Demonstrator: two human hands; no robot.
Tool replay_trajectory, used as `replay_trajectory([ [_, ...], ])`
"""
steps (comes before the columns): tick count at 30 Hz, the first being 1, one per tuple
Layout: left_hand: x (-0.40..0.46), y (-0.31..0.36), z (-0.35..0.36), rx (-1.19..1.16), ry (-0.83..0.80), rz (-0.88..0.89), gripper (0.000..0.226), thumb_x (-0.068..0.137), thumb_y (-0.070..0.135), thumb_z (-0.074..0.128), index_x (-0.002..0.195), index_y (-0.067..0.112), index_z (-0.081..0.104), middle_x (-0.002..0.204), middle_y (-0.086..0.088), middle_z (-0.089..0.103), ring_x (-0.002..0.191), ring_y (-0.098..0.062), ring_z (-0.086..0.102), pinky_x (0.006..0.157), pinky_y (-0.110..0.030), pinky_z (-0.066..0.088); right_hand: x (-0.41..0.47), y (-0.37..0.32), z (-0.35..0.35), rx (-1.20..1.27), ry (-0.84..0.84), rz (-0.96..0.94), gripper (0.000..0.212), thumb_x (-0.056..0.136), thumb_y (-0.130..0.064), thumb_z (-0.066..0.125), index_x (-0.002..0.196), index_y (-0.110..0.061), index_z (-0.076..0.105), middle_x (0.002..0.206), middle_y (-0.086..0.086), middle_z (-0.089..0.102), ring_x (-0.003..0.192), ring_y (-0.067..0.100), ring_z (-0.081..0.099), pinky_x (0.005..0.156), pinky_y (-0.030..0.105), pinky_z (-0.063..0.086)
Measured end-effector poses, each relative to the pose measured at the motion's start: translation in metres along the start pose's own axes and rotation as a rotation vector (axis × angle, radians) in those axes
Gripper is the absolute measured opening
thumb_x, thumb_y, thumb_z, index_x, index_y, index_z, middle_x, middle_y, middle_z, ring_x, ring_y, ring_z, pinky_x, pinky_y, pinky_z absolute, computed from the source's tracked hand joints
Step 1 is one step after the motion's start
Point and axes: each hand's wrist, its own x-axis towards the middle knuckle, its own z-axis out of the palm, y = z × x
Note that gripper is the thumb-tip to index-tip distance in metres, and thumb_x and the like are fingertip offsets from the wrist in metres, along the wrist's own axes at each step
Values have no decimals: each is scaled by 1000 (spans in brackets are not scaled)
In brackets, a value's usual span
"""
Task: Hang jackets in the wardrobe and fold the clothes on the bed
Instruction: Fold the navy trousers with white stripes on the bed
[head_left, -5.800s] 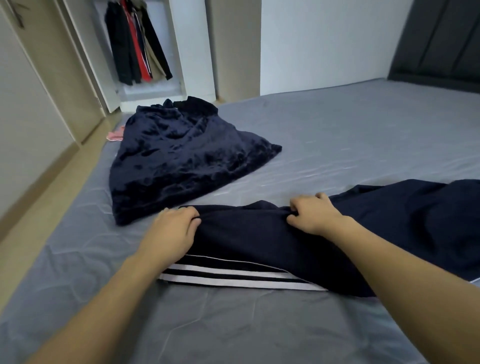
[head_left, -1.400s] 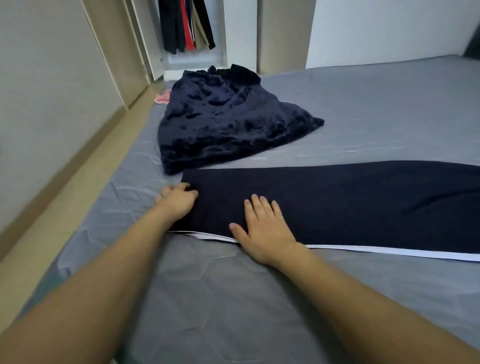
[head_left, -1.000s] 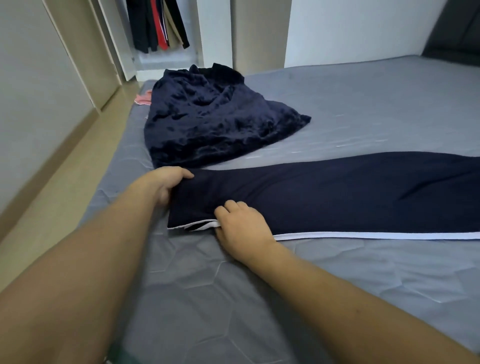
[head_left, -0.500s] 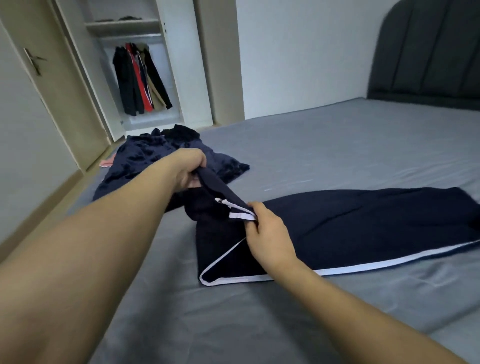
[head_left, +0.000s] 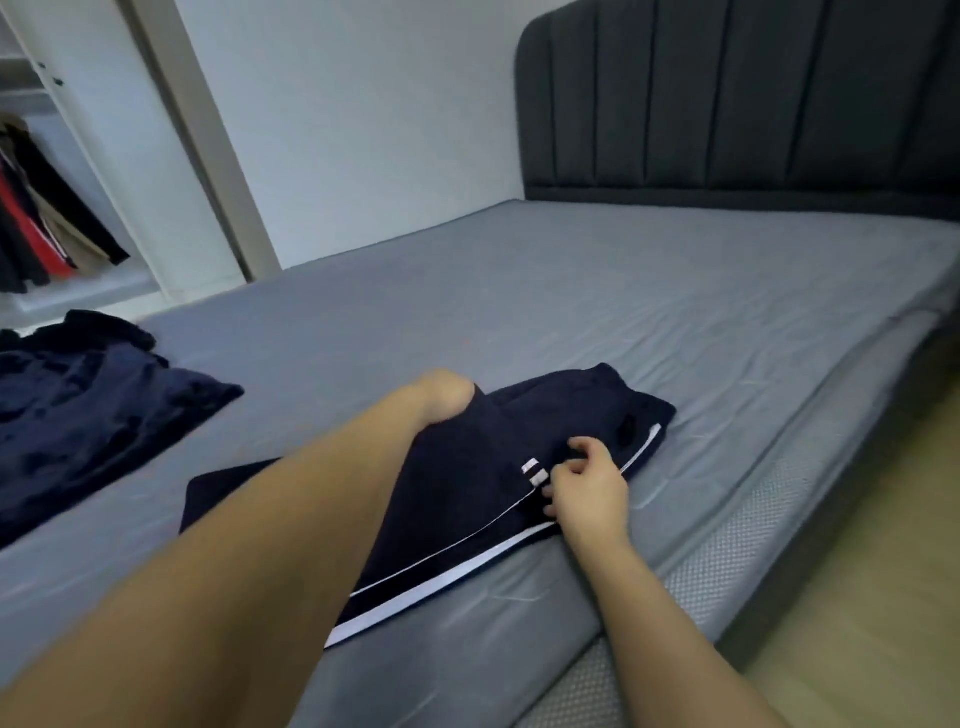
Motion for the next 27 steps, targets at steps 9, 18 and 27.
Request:
replay_trajectory([
  [9, 37, -61, 8, 243, 57, 40, 26, 97, 28, 53, 119, 15, 57, 124, -7, 58, 120, -28, 50, 102, -36, 41, 25, -59, -2, -625, -680, 1, 38, 81, -50, 70, 96, -16, 59, 85, -4, 58, 73, 14, 56, 65, 29, 48],
  [18, 65, -52, 17, -119, 131, 203, 11, 100, 33, 49, 92, 24, 49, 97, -2, 62, 96, -27, 61, 89, -42, 50, 47, -47, -5, -386, -580, 55, 9, 90, -21, 54, 88, -20, 45, 84, 5, 58, 66, 20, 60, 58, 34, 53],
  [27, 58, -86, 17, 104, 76, 84, 31, 100, 41, 45, 90, 15, 58, 96, -2, 64, 93, -25, 59, 81, -35, 43, 56, -54, -14, -485, -581, 59, 36, 94, -27, 59, 126, -14, 51, 113, 7, 59, 93, 22, 55, 80, 30, 44],
])
